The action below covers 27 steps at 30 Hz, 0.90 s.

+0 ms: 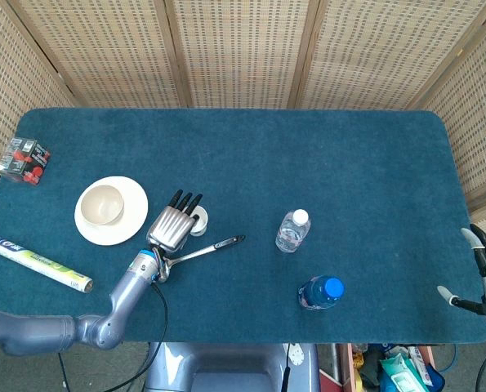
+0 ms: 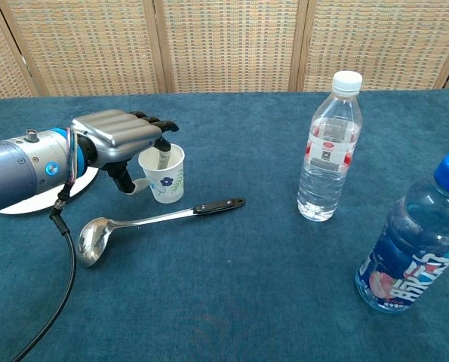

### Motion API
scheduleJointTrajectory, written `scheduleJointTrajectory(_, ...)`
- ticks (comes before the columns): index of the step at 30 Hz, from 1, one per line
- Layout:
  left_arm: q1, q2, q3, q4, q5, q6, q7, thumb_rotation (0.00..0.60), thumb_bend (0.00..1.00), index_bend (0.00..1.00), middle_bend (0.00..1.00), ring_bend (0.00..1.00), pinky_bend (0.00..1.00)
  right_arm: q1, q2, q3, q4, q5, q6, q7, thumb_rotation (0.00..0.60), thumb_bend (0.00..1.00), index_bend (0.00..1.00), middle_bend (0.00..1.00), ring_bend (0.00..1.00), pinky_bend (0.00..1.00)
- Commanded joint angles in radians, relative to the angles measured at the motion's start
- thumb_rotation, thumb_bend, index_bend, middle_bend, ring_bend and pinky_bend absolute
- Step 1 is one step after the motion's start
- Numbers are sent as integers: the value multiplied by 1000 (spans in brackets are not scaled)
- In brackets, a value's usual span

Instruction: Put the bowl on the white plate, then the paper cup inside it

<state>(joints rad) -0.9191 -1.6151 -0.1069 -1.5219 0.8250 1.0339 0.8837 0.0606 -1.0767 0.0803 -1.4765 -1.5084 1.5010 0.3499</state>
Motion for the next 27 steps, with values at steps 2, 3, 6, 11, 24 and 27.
scheduleJointTrajectory(2, 1, -23, 1, 30, 5, 12, -9, 600, 430, 618, 0, 0, 0, -2, 0, 0, 0, -1, 4, 1, 600, 142, 9, 0, 0, 0)
scheduleJointTrajectory(3, 2, -26, 2, 34, 9, 14, -11, 600, 431, 634, 0, 0, 0, -2, 0, 0, 0, -1, 5, 1, 600, 142, 9, 0, 0, 0)
scheduleJointTrajectory(6, 6, -30, 5, 44, 23, 21, -18, 600, 434, 693, 0, 0, 0, -3, 1, 1, 0, 0, 6, 2, 600, 142, 9, 0, 0, 0)
scheduleJointTrajectory(11, 17, -21, 6, 42, 48, 38, -37, 600, 438, 746, 0, 0, 0, -3, 1, -1, -3, -6, 9, -2, 600, 142, 9, 0, 0, 0)
scheduleJointTrajectory(24, 90, 174, 3, -112, 137, 109, -127, 600, 439, 750, 0, 0, 5, -10, 5, -4, -15, -14, 24, -20, 600, 142, 9, 0, 0, 0)
scheduleJointTrajectory(27, 116, 239, 10, -131, 149, 119, -152, 600, 439, 750, 0, 0, 5, -11, 5, -5, -19, -17, 28, -27, 600, 142, 9, 0, 0, 0)
